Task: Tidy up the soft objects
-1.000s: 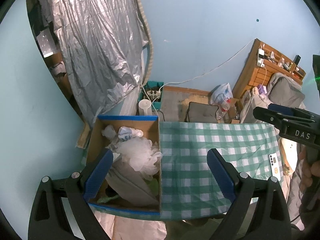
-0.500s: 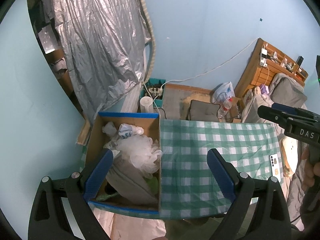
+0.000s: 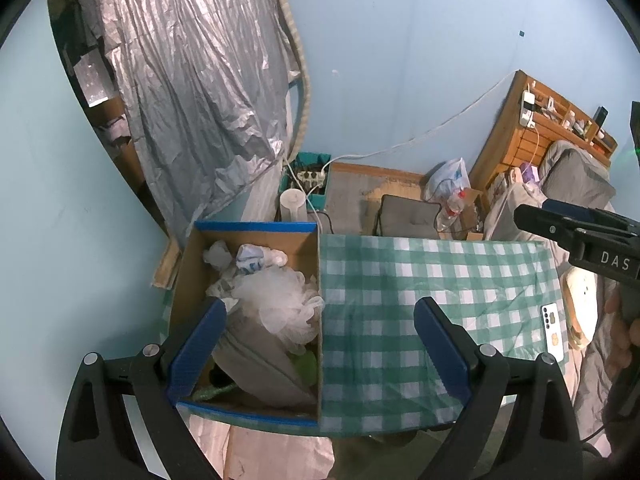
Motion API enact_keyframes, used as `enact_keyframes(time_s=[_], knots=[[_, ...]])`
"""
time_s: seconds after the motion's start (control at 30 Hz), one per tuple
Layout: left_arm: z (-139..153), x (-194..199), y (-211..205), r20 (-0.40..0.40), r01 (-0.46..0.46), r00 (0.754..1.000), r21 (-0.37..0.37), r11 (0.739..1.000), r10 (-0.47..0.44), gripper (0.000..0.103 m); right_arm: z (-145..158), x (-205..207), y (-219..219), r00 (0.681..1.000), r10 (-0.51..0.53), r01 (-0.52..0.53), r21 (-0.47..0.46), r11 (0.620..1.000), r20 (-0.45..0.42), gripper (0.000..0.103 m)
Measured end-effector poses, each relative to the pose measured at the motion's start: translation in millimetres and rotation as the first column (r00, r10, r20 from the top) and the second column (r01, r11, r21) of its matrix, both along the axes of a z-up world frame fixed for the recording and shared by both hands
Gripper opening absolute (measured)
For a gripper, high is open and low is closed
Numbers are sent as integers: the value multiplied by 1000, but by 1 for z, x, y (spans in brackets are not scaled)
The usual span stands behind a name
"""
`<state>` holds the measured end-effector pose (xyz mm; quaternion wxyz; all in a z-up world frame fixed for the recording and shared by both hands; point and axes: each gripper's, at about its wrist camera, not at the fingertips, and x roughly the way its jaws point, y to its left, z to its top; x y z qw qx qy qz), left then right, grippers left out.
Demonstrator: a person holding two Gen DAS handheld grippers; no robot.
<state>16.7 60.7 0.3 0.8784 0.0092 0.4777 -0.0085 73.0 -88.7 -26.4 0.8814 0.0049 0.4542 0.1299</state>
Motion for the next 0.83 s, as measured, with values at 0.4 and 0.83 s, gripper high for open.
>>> enact_keyframes(time_s=[0.4,0.83], knots=[[-2,1,8,-11,-32,999,-3,999,32,96,0,0,-1,1000,1,-1,0,1000,-1,67],[-6,1,13,-24,-50,998,-8,999,49,96,-4,0,6,1000,-3,3,2,1000,-11,67]])
